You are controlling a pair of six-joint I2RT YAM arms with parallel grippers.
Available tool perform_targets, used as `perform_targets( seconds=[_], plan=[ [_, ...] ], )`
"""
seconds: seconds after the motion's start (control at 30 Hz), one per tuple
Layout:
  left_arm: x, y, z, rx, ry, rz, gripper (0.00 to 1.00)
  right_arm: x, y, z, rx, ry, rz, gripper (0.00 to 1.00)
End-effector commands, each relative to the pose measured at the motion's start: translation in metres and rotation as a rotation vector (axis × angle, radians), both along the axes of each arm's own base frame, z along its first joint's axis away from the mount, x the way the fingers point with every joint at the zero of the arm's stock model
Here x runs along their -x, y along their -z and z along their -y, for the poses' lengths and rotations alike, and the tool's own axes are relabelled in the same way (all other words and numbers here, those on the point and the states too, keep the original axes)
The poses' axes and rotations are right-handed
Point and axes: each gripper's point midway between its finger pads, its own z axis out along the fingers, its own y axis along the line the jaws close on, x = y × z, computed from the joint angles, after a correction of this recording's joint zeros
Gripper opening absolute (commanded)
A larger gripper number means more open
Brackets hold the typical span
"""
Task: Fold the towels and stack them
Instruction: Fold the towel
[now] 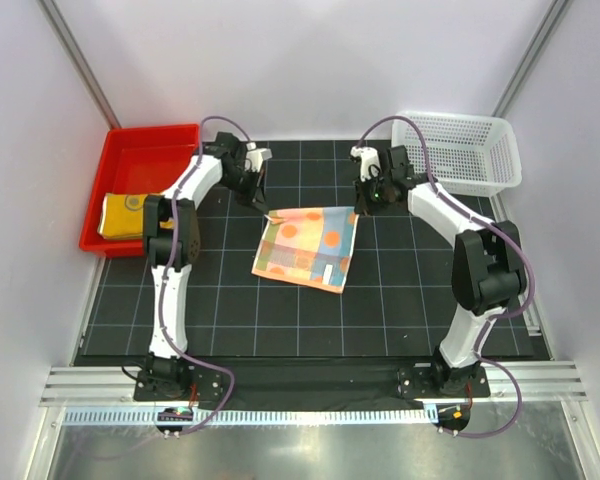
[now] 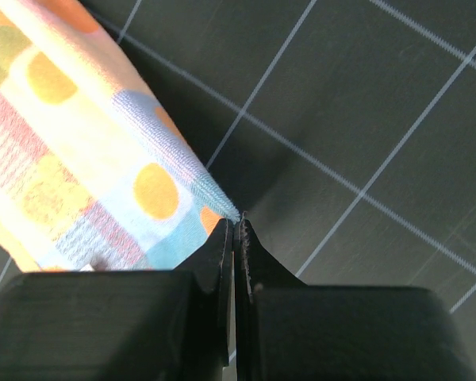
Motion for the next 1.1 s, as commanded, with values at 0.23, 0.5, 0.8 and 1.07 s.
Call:
perform_targets(
  seconds=[0.23,0.5,0.8,1.07],
  plan=[
    [-0.001,-0.066,-0.006,0.023,-0.034,0.207,0.0,0.031,-0.02,0.002,0.014,0.053,0.067,0.01],
    [0.019,-0.072,-0.005,0.018,-0.026,0.211,0.0,0.055,-0.019,-0.008,0.045,0.052,0.064,0.01],
    [0.056,-0.055,-0.01,-0.019,-0.045,0.172,0.0,0.096,-0.007,-0.023,0.049,0.045,0.024,0.01],
    [0.082,-0.053,-0.01,-0.06,-0.06,0.166,0.0,0.13,0.007,-0.026,0.009,0.077,-0.034,0.01]
  ],
)
